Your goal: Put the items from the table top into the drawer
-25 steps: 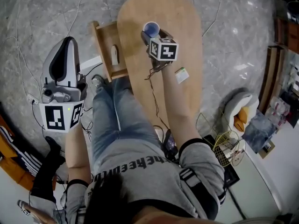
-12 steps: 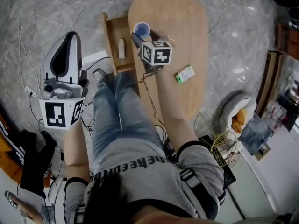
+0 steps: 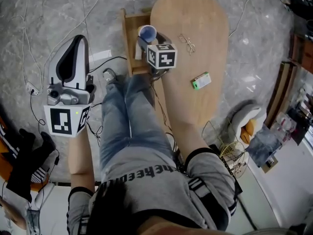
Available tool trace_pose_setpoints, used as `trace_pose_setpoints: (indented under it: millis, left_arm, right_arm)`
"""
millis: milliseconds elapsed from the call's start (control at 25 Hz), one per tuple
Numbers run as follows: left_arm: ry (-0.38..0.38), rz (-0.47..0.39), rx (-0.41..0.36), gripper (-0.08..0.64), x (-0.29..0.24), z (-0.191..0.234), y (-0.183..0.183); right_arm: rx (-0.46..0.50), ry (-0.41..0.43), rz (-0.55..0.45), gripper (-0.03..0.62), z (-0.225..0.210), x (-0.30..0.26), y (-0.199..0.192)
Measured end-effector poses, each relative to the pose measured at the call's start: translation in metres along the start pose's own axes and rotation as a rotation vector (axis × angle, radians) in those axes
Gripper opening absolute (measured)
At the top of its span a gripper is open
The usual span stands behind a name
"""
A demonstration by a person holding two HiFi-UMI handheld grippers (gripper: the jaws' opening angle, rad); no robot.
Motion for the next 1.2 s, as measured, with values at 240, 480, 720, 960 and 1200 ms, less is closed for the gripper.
trace_pose_setpoints:
  millis: [240, 480, 720, 960, 1200]
  left_arm:
    - [0.038, 0.011, 0.008, 0.012, 0.021, 0.025, -0.008]
    - [0.079, 0.027, 0.025, 0.012, 0.037, 0.044, -0.023]
    - [0.085, 0.061, 0.038, 0.012, 0.048, 0.048, -0.044]
    - [0.093, 0.081, 0.046, 0.012, 0.044, 0.048, -0.059]
    - [0.103, 0.096, 0.045, 0.012, 0.034, 0.046, -0.068]
  right_arm:
    - [0.019, -0.032, 0.057, 0.326, 0.021, -0.033, -0.008]
    - [0.022, -0.059, 0.094, 0.326, 0.034, -0.068, -0.019]
    - [0.028, -0.080, 0.125, 0.327, 0.035, -0.098, -0.029]
    - [0.029, -0.093, 0.154, 0.327, 0.030, -0.123, -0.037]
    - [0.066, -0.136, 0.166, 0.327, 0.027, -0.139, -0.035]
Point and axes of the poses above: the fingertips, and each gripper's own axes: x backward along the fingers, z to its left, y out of its top, the point moved 10 cm from there along x, backward along the fingers, and after that the axes turned 12 degrees about -y, right-handed, at the moved point
